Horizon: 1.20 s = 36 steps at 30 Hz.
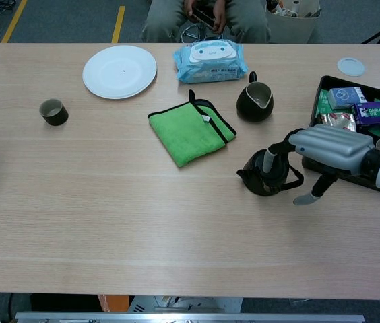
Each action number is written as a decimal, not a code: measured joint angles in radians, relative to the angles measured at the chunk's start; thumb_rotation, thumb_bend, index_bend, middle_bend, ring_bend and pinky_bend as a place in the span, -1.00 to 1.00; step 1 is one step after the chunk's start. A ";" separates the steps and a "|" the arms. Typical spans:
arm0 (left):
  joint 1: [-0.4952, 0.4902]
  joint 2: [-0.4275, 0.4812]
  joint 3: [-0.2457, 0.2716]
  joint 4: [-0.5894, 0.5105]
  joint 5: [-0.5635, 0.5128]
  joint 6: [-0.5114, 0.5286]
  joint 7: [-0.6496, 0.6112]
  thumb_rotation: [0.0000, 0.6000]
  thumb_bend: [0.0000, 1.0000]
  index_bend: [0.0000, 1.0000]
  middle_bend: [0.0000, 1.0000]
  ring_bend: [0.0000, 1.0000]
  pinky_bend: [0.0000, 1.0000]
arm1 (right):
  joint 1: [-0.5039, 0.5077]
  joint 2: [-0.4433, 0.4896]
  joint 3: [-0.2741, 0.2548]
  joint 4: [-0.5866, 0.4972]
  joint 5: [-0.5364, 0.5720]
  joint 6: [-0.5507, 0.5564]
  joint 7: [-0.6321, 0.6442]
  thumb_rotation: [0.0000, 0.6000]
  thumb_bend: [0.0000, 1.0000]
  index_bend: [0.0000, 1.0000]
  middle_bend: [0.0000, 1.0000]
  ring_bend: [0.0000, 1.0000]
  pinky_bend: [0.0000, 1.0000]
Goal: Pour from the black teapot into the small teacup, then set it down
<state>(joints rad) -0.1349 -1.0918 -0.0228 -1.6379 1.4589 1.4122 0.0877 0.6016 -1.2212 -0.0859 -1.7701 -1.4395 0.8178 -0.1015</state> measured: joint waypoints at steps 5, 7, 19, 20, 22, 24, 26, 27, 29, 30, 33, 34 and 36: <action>0.002 -0.001 0.002 0.006 0.004 0.001 -0.009 1.00 -0.12 -0.69 -0.69 -0.74 -0.74 | -0.002 -0.008 -0.003 -0.002 0.015 -0.006 -0.024 1.00 -1.00 -0.25 -0.18 -0.32 -0.66; 0.003 -0.002 0.003 0.009 0.006 0.001 -0.013 1.00 -0.12 -0.69 -0.69 -0.74 -0.74 | -0.003 -0.009 -0.004 -0.005 0.019 -0.008 -0.033 1.00 -1.00 -0.24 -0.17 -0.32 -0.66; 0.008 -0.007 0.006 0.024 0.012 0.002 -0.033 1.00 -0.12 -0.69 -0.69 -0.74 -0.74 | -0.007 -0.017 -0.015 -0.012 0.052 -0.025 -0.083 1.00 -1.00 -0.22 -0.15 -0.31 -0.74; 0.009 -0.008 0.006 0.026 0.012 0.002 -0.035 1.00 -0.12 -0.69 -0.69 -0.74 -0.74 | -0.008 -0.018 -0.016 -0.013 0.055 -0.025 -0.087 1.00 -1.00 -0.22 -0.15 -0.31 -0.74; 0.010 -0.008 0.007 0.028 0.012 0.002 -0.037 1.00 -0.12 -0.69 -0.69 -0.74 -0.74 | -0.008 -0.018 -0.019 -0.016 0.060 -0.028 -0.094 1.00 -1.00 -0.22 -0.14 -0.31 -0.74; 0.010 -0.009 0.007 0.030 0.012 0.001 -0.039 1.00 -0.12 -0.69 -0.69 -0.74 -0.74 | -0.009 -0.019 -0.021 -0.018 0.066 -0.030 -0.100 1.00 -1.00 -0.21 -0.14 -0.31 -0.74; 0.010 -0.010 0.008 0.032 0.013 0.000 -0.041 1.00 -0.12 -0.69 -0.69 -0.74 -0.74 | -0.009 -0.021 -0.022 -0.019 0.070 -0.033 -0.106 1.00 -1.00 -0.21 -0.14 -0.31 -0.74; 0.010 -0.011 0.008 0.033 0.013 -0.001 -0.042 1.00 -0.12 -0.69 -0.69 -0.74 -0.74 | -0.010 -0.022 -0.022 -0.018 0.073 -0.034 -0.108 1.00 -1.00 -0.21 -0.14 -0.31 -0.74; 0.010 -0.012 0.008 0.035 0.014 -0.001 -0.044 1.00 -0.12 -0.69 -0.69 -0.74 -0.74 | -0.010 -0.025 -0.024 -0.017 0.079 -0.037 -0.113 1.00 -1.00 -0.21 -0.14 -0.31 -0.74; 0.010 -0.012 0.008 0.036 0.014 -0.002 -0.045 1.00 -0.12 -0.69 -0.69 -0.74 -0.74 | -0.009 -0.026 -0.024 -0.016 0.082 -0.040 -0.116 1.00 -1.00 -0.21 -0.14 -0.31 -0.74; 0.011 -0.013 0.008 0.038 0.014 -0.003 -0.047 1.00 -0.12 -0.69 -0.69 -0.74 -0.74 | -0.008 -0.030 -0.027 -0.015 0.088 -0.046 -0.124 1.00 -1.00 -0.20 -0.13 -0.30 -0.74; 0.011 -0.013 0.008 0.038 0.014 -0.003 -0.048 1.00 -0.12 -0.69 -0.69 -0.74 -0.74 | -0.008 -0.031 -0.028 -0.016 0.088 -0.047 -0.126 1.00 -1.00 -0.19 -0.13 -0.29 -0.74; 0.011 -0.013 0.008 0.040 0.013 -0.004 -0.049 1.00 -0.12 -0.69 -0.69 -0.74 -0.74 | -0.007 -0.032 -0.030 -0.017 0.090 -0.049 -0.132 1.00 -1.00 -0.18 -0.12 -0.28 -0.74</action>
<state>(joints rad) -0.1239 -1.1047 -0.0145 -1.5983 1.4720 1.4083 0.0389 0.5944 -1.2535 -0.1155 -1.7869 -1.3494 0.7687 -0.2337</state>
